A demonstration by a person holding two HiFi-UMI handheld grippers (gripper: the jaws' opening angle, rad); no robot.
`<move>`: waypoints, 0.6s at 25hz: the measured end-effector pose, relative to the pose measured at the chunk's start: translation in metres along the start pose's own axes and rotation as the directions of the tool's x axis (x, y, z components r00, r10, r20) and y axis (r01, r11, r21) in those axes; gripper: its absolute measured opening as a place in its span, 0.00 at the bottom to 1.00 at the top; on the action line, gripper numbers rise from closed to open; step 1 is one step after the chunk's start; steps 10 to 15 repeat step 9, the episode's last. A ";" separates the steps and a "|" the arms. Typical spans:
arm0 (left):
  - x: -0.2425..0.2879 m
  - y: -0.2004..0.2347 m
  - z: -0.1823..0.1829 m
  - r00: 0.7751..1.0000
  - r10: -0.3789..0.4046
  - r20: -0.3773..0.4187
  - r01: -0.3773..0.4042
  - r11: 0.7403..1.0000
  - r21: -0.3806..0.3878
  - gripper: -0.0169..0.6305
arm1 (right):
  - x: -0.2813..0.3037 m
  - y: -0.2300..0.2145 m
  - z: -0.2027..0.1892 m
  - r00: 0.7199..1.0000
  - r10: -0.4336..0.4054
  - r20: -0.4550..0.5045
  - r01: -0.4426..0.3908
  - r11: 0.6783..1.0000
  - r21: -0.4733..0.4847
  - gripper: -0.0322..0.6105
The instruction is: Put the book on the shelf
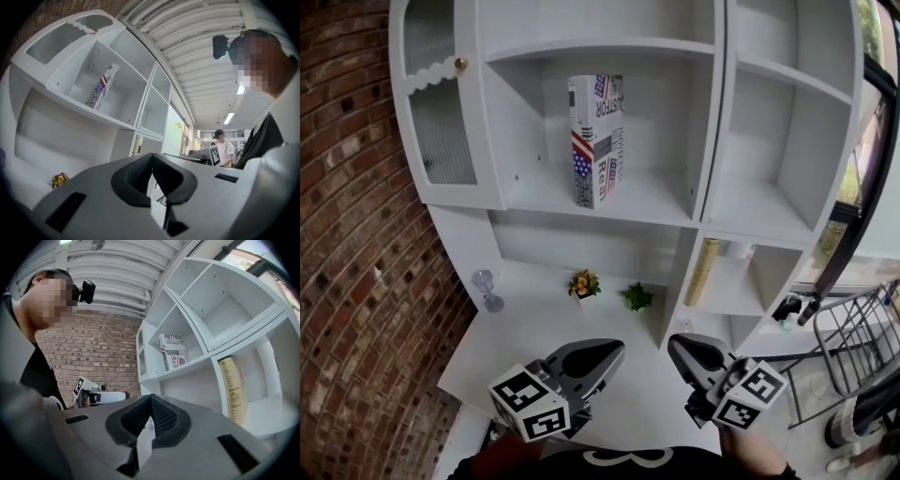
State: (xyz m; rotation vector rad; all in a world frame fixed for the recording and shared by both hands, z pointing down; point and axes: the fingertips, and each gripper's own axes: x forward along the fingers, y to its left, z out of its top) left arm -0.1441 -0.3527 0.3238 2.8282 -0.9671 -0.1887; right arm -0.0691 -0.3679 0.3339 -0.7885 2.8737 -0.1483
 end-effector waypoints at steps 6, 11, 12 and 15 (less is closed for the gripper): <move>0.003 0.002 0.000 1.000 0.000 -0.012 -0.001 1.000 -0.010 0.03 | 0.003 -0.002 0.000 1.000 0.008 0.003 -0.008 1.000 0.000 0.06; 0.004 0.001 0.002 1.000 -0.001 -0.011 0.001 1.000 -0.011 0.03 | 0.003 -0.002 0.001 1.000 0.015 0.000 -0.015 1.000 -0.004 0.06; 0.004 0.001 0.002 1.000 -0.001 -0.011 0.001 1.000 -0.011 0.03 | 0.003 -0.002 0.001 1.000 0.015 0.000 -0.015 1.000 -0.004 0.06; 0.004 0.001 0.002 1.000 -0.001 -0.011 0.001 1.000 -0.011 0.03 | 0.003 -0.002 0.001 1.000 0.015 0.000 -0.015 1.000 -0.004 0.06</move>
